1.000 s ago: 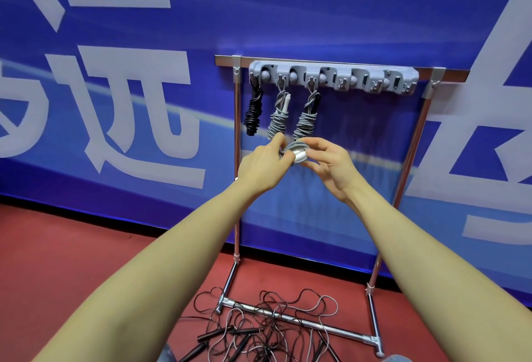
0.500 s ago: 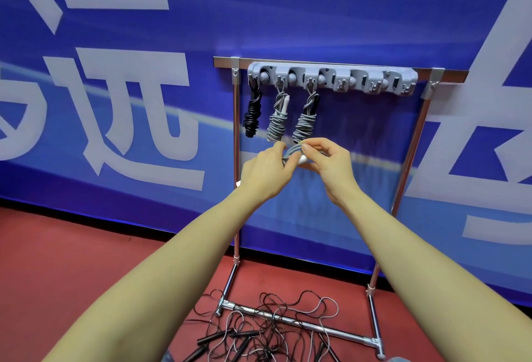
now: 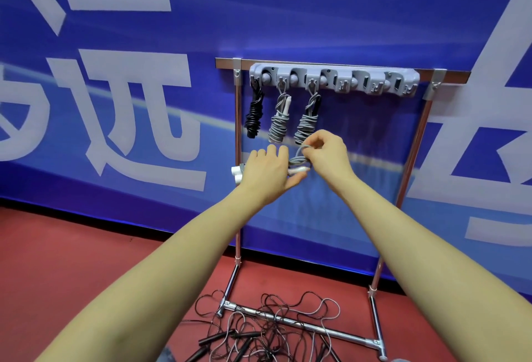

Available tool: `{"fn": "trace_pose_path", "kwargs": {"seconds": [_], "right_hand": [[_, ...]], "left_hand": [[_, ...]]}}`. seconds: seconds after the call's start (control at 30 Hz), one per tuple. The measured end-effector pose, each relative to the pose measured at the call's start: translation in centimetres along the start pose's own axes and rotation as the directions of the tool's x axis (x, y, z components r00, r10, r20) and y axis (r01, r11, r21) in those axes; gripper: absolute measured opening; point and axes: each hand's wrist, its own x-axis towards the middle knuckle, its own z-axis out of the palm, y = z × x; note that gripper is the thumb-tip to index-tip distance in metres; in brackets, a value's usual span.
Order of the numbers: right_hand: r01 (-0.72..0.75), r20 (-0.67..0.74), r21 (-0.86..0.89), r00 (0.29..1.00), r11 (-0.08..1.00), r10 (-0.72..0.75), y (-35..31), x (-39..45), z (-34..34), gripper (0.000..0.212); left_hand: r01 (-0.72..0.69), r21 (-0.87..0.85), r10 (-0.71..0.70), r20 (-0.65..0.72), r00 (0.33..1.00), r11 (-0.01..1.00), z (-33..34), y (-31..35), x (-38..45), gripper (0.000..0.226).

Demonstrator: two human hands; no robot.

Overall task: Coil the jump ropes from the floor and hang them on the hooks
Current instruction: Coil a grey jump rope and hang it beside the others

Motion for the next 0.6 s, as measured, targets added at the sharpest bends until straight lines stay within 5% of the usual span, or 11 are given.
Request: {"fn": "trace_pose_path", "kwargs": {"seconds": [0.07, 0.17, 0.43, 0.6], "right_hand": [[0.15, -0.063, -0.211, 0.984, 0.966, -0.167, 0.3, 0.0, 0.1, 0.016], [0.238, -0.121, -0.227, 0.955, 0.944, -0.27, 0.3, -0.5, 0.2, 0.014], [0.276, -0.22, -0.093, 0.931, 0.957, -0.29, -0.4, -1.2, 0.3, 0.009], [0.152, -0.305, -0.051, 0.939, 0.987, -0.161, 0.4, -0.4, 0.2, 0.019]], "left_hand": [[0.03, -0.051, -0.023, 0.132, 0.991, 0.998, 0.4, 0.3, -0.2, 0.04], [0.16, -0.274, -0.093, 0.243, 0.966, 0.948, -0.1, 1.1, -0.1, 0.031], [0.354, -0.538, -0.22, 0.299, 0.929, 0.765, -1.2, 1.9, 0.7, 0.03], [0.323, -0.476, -0.19, 0.307, 0.933, 0.818, -0.8, 1.8, 0.4, 0.037]]}}
